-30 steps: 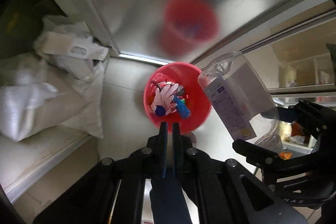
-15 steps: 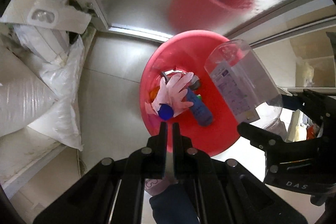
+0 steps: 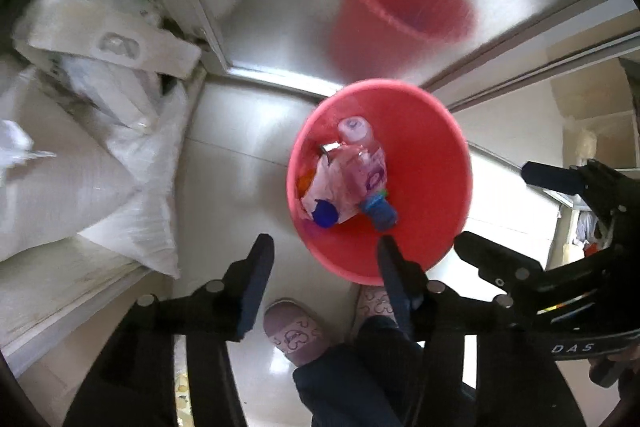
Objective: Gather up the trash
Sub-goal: 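Open the right tool to drop the bottle into the red bin, then raise both tools back up to the counter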
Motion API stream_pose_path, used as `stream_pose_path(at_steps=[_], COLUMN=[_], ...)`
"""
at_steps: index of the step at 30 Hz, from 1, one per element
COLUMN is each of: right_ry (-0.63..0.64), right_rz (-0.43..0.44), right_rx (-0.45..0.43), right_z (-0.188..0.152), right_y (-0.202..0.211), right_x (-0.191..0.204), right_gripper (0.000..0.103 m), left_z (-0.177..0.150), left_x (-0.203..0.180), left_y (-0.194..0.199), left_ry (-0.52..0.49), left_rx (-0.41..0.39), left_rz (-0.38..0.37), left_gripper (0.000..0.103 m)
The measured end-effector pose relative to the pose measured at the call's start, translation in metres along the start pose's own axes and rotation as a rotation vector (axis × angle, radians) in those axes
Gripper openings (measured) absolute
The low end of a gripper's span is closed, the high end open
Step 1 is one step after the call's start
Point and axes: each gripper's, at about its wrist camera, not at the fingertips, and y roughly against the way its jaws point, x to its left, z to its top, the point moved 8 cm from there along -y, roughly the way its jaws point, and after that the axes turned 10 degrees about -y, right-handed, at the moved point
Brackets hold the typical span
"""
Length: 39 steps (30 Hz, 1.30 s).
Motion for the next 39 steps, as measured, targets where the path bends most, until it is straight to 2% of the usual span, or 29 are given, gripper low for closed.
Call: stream_pose_path(at_steps=[3,9,11,18,22,33,39], right_ry=[-0.017,0.023,0.023,-0.015,-0.002,0.065,0.055], right_rz=[-0.022,-0.014,-0.003,0.043,0.052,0.094,0.103], right_rx=[-0.023,-0.133,-0.155,-0.228,-0.300,-0.499,-0.572], right_z=[-0.001,-0.014,-0.019,-0.016,-0.002,0.054,0.090], right_y=[0.036,0.159,0.197,0.320,0.375,0.494,0.529], right_x=[0.006,0.036,0.042,0.063,0.074,0.089,0.089], right_gripper=[0.099,0.101,0.101,0.102,0.102,0.102,0.102], left_z=[-0.001,-0.015,-0.018,-0.012,0.003,0.071,0.121], left_x=[-0.003,-0.021,-0.025,-0.036,-0.038,-0.036,-0.023], left_y=[0.040,0.156,0.204,0.343,0.410,0.550,0.591], left_ry=[0.017,0.066,0.087,0.104,0.099,0.048,0.031], left_rx=[-0.017,-0.077,-0.108,-0.218,-0.289,-0.490,-0.547], left_rz=[0.002,0.005,0.031,0.053,0.100,0.213,0.221], left_gripper=[0.060,0.061,0.065,0.082,0.082,0.085,0.085])
